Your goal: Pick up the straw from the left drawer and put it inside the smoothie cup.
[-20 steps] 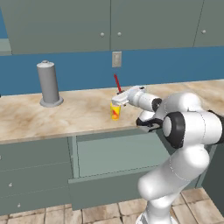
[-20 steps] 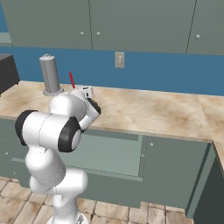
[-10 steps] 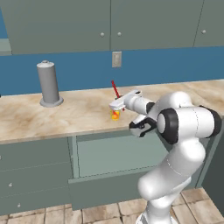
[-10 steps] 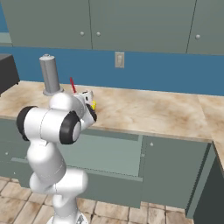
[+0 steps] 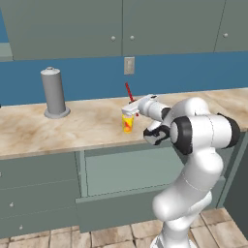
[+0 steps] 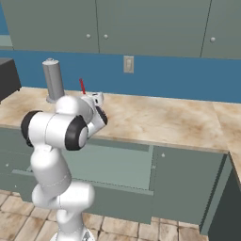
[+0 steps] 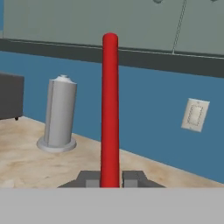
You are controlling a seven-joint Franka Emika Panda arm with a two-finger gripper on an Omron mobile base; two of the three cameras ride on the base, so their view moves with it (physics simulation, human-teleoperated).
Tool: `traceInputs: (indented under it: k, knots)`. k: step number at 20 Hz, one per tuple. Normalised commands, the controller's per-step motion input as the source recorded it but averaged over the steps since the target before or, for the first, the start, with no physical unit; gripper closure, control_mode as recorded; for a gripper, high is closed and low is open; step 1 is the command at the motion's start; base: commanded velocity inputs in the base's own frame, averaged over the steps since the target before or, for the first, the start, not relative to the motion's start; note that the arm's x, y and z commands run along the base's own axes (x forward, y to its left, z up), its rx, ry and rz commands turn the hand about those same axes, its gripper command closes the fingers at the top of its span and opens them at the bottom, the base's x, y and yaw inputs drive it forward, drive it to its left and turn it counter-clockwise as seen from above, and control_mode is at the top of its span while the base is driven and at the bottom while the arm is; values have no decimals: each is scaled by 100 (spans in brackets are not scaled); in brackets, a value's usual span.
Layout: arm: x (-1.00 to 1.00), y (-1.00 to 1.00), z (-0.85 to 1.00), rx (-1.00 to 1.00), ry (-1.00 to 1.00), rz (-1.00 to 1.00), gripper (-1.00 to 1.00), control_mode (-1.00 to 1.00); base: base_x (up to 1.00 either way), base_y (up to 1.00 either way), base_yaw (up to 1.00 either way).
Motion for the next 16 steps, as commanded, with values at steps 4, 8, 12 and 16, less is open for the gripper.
traceInputs:
  k: [4,8,12,16]
  knots:
    - [32,-11,-40,1,-11,8,100,-100,0,0,0]
    - [32,-9,-57,0,-9,9,100,-100,0,0,0]
    - [26,-8,-64,0,-9,9,100,-100,0,0,0]
    - [26,-6,-61,0,-10,9,100,-100,0,0,0]
